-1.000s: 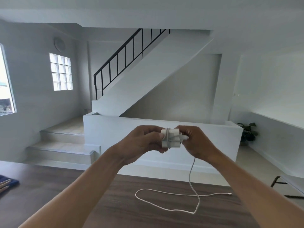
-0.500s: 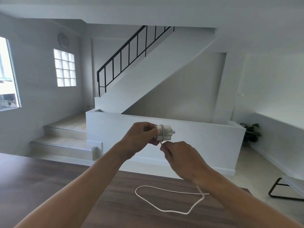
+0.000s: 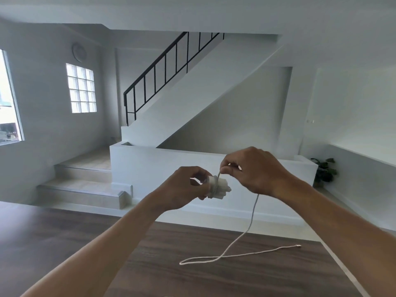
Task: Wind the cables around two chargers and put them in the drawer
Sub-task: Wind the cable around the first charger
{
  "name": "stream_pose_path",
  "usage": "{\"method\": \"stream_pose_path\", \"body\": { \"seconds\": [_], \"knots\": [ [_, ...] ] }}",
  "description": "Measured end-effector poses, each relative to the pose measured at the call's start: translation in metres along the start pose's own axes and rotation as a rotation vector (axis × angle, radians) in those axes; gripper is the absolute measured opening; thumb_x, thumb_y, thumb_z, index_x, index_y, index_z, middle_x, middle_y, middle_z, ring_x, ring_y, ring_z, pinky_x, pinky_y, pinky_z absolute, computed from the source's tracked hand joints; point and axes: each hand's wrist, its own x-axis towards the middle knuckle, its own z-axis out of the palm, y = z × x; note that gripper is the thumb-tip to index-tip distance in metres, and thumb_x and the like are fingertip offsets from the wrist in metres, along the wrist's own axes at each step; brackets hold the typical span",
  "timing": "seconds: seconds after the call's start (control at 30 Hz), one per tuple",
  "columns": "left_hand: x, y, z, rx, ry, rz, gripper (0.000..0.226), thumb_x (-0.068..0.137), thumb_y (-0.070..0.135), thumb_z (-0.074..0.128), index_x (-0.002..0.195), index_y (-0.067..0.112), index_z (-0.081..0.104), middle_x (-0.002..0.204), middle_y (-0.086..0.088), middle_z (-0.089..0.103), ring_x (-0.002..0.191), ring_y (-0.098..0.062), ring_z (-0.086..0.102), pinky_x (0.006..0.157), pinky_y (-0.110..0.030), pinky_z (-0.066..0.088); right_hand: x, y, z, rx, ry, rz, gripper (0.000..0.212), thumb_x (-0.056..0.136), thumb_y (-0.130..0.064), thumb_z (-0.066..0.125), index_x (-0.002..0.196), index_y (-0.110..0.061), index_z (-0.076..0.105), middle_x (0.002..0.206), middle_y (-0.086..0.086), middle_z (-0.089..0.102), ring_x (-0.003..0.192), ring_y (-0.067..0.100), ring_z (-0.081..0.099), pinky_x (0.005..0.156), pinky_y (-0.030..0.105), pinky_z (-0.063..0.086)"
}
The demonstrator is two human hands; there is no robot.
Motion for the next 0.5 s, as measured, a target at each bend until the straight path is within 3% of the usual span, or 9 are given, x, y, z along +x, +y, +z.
{"method": "stream_pose_path", "body": {
  "seconds": [0.07,0.2,0.4,0.5],
  "knots": [
    [-0.002,0.004,-0.004,-0.031,-0.063,0.013,0.01,0.09,0.015,0.064,0.099,0.013,0.069,0.092,0.0,0.071,0.067,-0.013,0.067,0.073,-0.027,0.055,0.002,0.006,0.003,0.099,-0.003,0.015,0.015,0.09,-0.042,0.059,0.09,-0.034,0.072,0.087,-0.011,0.073,0.079,0.014,0.062,0.073,0.03,0.047],
    [-0.006,0.01,-0.009,-0.119,-0.138,0.031,0.015,0.092,0.01,0.062,0.104,0.004,0.069,0.101,-0.01,0.071,0.073,-0.02,0.067,0.077,-0.032,0.057,0.003,0.015,0.015,0.33,-0.024,0.023,0.013,0.089,-0.035,0.065,0.08,-0.032,0.073,0.071,-0.019,0.069,0.069,0.007,0.062,0.07,0.032,0.051],
    [-0.012,0.012,-0.014,-0.331,-0.182,0.051,0.02,0.091,0.003,0.06,0.108,-0.007,0.067,0.098,-0.021,0.069,0.077,-0.026,0.065,0.073,-0.028,0.054,-0.005,0.014,0.034,0.617,-0.102,0.023,0.032,0.096,-0.012,0.053,0.078,-0.033,0.071,0.078,-0.013,0.072,0.073,0.005,0.063,0.07,0.018,0.048],
    [-0.012,0.013,-0.015,-0.493,-0.191,0.044,0.029,0.088,0.007,0.06,0.111,-0.011,0.064,0.098,-0.026,0.067,0.078,-0.027,0.066,0.074,-0.029,0.055,-0.011,0.016,0.053,0.686,-0.116,0.057,0.043,0.088,0.003,0.047,0.066,-0.03,0.064,0.062,-0.01,0.061,0.058,0.007,0.049,0.06,0.025,0.042]
  ]
}}
